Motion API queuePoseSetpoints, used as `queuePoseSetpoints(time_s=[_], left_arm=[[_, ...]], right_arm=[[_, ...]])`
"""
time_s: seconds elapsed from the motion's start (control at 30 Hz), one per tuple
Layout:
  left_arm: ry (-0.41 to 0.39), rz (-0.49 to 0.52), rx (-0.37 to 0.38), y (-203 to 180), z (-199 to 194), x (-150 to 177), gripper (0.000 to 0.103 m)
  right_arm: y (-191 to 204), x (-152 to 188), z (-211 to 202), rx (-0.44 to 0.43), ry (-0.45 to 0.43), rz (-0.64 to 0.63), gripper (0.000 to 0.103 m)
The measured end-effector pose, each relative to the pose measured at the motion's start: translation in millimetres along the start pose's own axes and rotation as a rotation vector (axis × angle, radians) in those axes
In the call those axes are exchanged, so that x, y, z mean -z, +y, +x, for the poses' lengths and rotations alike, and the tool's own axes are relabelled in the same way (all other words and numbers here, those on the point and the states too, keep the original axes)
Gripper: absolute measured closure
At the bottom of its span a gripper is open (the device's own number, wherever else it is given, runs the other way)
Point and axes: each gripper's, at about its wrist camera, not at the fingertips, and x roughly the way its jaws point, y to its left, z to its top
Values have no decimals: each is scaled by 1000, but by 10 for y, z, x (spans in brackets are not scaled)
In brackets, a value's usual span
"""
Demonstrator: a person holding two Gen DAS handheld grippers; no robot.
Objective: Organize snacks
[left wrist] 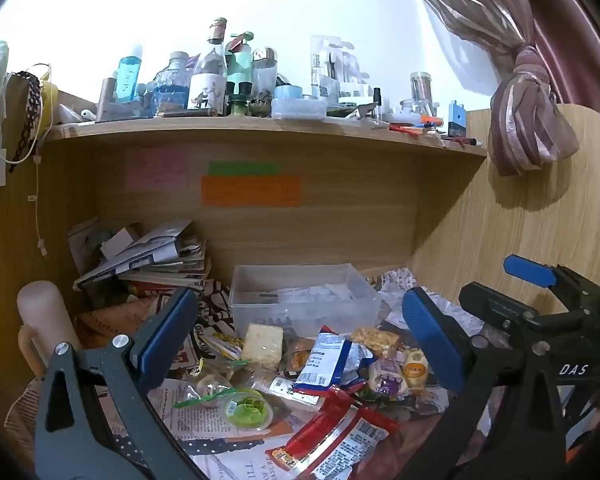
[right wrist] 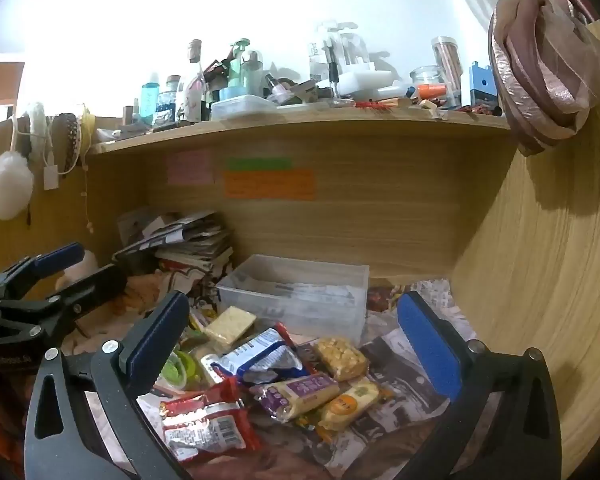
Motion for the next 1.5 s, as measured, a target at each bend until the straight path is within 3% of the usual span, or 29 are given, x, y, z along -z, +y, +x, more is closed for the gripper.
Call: queuePoseSetpoints(time_s=[0.03, 1.5], left_arm=[[-20, -32, 7, 17, -9, 5, 0], [-19, -40, 6, 58, 78, -20, 0]], right_arm=[[0, 3, 3, -3, -2, -1, 0], [-19, -35, 36, -20, -8, 25, 0]])
